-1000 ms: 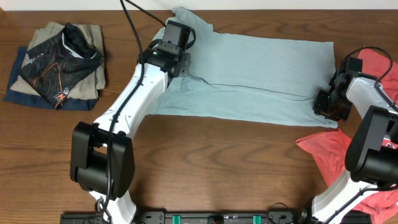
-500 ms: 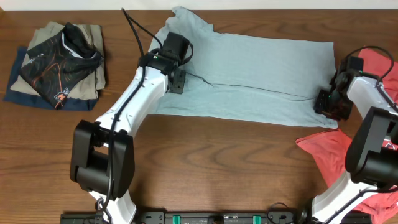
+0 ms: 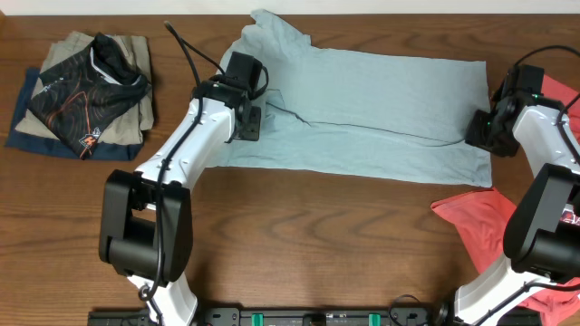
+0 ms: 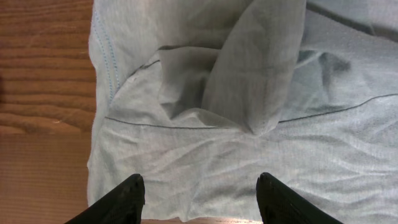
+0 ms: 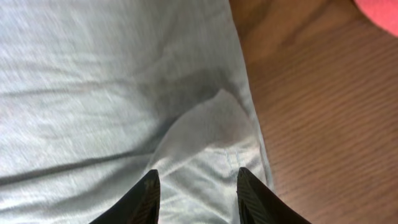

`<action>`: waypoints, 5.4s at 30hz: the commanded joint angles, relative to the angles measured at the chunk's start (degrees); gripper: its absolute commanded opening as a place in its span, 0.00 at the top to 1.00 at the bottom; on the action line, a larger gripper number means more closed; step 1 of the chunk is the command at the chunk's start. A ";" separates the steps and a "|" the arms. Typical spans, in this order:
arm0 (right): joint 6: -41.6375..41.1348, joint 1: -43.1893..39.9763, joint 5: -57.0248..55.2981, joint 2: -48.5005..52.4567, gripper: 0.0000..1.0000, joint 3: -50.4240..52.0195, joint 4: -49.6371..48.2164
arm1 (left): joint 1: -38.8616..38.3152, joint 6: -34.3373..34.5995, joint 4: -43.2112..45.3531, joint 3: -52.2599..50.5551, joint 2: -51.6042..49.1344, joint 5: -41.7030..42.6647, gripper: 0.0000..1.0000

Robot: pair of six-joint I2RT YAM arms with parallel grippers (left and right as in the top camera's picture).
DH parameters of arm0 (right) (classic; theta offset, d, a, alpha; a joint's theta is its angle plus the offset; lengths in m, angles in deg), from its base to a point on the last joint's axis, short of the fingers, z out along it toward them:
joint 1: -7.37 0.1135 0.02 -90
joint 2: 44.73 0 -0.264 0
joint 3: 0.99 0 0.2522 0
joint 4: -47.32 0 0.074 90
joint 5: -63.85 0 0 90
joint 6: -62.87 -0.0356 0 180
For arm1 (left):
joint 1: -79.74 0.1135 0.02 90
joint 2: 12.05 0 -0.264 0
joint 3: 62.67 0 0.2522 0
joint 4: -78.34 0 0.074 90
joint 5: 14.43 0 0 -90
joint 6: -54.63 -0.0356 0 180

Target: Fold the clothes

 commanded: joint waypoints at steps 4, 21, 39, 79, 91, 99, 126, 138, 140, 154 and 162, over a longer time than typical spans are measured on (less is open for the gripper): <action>-0.39 -0.59 -2.60 -0.11 0.61 -0.37 -2.01 | 0.13 0.70 -0.15 -0.33 -0.70 0.98 0.41; -0.42 -0.63 -4.87 5.07 0.56 -0.31 -3.04 | 0.13 0.70 -0.31 -0.33 -0.70 0.98 0.40; -0.63 -2.64 -5.14 5.42 0.99 -4.26 -9.25 | 0.13 0.70 0.61 -0.33 -0.70 0.96 0.40; 5.18 -2.89 -4.44 2.14 0.66 8.04 -1.84 | 7.28 0.72 -4.85 -0.33 -13.09 12.50 0.45; 0.68 -5.42 -9.33 2.14 0.66 8.04 4.87 | 7.45 6.99 -23.15 -0.35 -13.07 13.03 0.49; 0.68 -5.44 -9.84 2.14 0.65 8.04 4.96 | 7.41 6.25 -27.98 -1.16 -13.05 13.46 0.51; 9.09 -1.05 18.40 -17.09 0.36 2.47 4.04 | 8.11 -8.17 13.35 8.11 -2.23 18.36 0.01; 9.11 1.79 18.29 -17.07 0.36 2.54 4.55 | 8.20 -10.97 28.15 8.11 -9.31 15.34 0.02; 9.09 1.79 18.29 -17.07 0.36 2.54 4.66 | 8.48 -10.95 26.18 8.09 -9.31 14.84 0.04; 9.11 1.77 14.56 -17.07 0.36 2.54 7.48 | 8.87 -5.75 -7.69 8.00 -8.83 14.88 0.28; 9.14 1.73 14.14 -17.07 0.35 2.58 8.61 | 9.62 -1.55 -20.96 7.98 -7.17 14.19 0.16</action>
